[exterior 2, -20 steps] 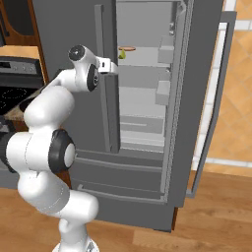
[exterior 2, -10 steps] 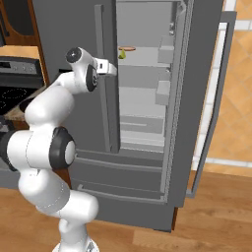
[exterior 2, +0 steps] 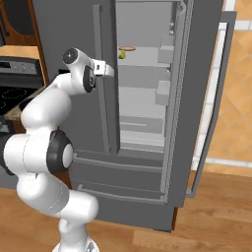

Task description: Grab a lemon wedge from the fridge and one ice cube from the ice bowl, and put them in the glass of lemonade.

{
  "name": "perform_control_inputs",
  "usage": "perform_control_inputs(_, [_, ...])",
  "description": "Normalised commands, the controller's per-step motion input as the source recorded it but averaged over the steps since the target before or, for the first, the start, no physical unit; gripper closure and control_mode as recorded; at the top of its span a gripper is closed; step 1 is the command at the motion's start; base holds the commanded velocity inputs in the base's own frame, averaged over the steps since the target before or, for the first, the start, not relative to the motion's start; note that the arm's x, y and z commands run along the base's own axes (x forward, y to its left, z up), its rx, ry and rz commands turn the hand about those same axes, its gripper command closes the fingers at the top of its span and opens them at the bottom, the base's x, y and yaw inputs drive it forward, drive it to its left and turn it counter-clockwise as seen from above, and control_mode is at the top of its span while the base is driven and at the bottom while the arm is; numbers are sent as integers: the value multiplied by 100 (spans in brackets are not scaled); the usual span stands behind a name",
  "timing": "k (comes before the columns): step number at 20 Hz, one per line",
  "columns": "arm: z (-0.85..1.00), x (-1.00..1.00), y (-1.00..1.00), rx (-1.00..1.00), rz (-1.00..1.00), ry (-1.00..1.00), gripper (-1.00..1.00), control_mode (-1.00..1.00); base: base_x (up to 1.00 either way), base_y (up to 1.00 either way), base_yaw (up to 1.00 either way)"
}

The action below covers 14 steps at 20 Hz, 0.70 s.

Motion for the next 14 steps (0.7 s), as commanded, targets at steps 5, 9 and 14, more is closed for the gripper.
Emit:
perform_control_inputs(5, [43, -58, 74, 7, 2, -9, 100, -100, 0, 0, 0])
perform_control_inputs(9, [51, -78, 75, 7, 2, -8, 100, -100, 0, 0, 0])
perform_control_inputs(14, [66, -99, 49, 2, 9, -1, 100, -100, 0, 0, 0])
